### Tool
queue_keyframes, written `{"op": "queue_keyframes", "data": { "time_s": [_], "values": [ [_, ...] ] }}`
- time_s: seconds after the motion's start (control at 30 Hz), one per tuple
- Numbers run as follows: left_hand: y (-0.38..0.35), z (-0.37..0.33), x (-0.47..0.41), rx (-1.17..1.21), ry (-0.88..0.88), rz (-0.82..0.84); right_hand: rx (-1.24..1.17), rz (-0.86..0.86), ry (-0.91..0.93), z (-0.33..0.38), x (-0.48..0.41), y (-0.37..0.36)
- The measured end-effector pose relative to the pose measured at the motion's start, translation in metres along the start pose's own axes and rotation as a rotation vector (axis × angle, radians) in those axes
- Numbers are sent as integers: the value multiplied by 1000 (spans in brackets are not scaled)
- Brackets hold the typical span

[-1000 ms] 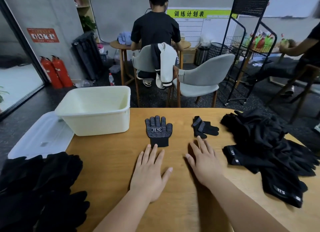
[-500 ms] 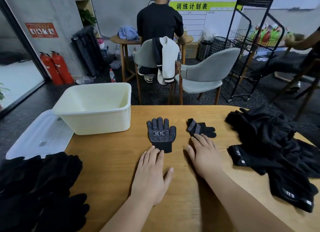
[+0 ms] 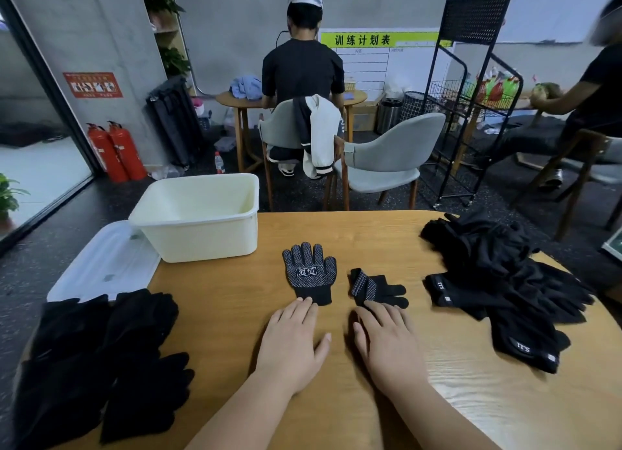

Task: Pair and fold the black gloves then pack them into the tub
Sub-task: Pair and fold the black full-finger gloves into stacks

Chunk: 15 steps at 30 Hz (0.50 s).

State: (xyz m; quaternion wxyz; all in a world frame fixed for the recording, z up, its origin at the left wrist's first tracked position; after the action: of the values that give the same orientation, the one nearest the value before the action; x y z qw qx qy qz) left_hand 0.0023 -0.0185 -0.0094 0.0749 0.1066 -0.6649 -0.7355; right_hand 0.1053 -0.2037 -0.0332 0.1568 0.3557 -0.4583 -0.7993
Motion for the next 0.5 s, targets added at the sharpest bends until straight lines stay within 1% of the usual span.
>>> {"op": "queue_keyframes", "data": {
  "time_s": [0.2,0.27,0.33,0.37,0.43,0.5],
  "values": [
    [-1,3,45,51,-18,-56,-53,-96,93,18,24,16],
    [-6,6,56,68,-15,-125,-116,-116,77,19,28,19],
    [-11,9,67,86,-8,-213,-182,-121,-7,19,29,23],
    [-13,9,73,93,-7,-241,-198,-101,-63,19,27,26],
    [-15,9,81,97,-4,-256,-168,-1,-142,18,20,30],
    [-14,9,86,92,4,-258,-114,160,-137,21,9,34]
  ]
}}
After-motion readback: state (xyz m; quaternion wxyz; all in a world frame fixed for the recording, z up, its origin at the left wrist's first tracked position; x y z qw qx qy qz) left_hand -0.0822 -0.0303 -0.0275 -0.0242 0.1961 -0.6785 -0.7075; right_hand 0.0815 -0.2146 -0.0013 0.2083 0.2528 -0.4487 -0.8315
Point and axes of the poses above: each hand's wrist, its own x-axis away from the middle knuckle, its own y-axis out of the back of the hand, z = x × y, the point moved 1 cm from there along -x, towards the middle knuckle, and after that the axes turned 12 degrees about -x, right-handed, at the moved point
